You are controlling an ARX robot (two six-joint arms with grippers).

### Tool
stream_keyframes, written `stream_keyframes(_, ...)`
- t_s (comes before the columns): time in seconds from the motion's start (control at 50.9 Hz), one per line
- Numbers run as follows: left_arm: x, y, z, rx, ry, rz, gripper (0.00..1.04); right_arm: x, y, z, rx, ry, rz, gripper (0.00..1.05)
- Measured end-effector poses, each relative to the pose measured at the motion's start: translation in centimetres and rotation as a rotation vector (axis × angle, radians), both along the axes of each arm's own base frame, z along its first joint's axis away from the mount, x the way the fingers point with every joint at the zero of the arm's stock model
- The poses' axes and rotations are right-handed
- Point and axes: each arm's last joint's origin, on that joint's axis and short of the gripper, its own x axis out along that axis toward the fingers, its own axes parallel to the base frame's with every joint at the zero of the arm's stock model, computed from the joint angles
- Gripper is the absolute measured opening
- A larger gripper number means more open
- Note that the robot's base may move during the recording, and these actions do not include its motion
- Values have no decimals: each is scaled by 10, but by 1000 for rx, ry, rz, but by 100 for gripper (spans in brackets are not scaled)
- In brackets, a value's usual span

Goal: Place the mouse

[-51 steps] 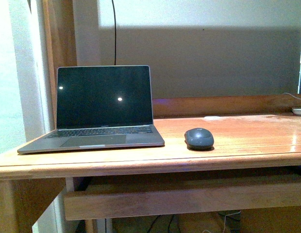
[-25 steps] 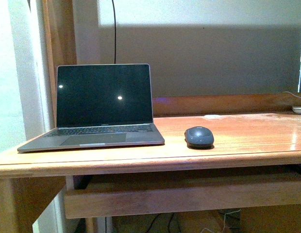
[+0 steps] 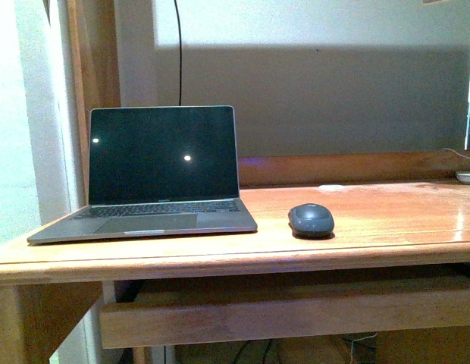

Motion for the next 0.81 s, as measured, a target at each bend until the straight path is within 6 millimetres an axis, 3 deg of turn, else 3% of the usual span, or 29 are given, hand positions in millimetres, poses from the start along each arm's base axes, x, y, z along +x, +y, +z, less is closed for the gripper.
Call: stream_keyframes(0.806, 0, 0, 0, 0, 0, 0, 97, 0, 0, 0, 0, 0, 0, 97)
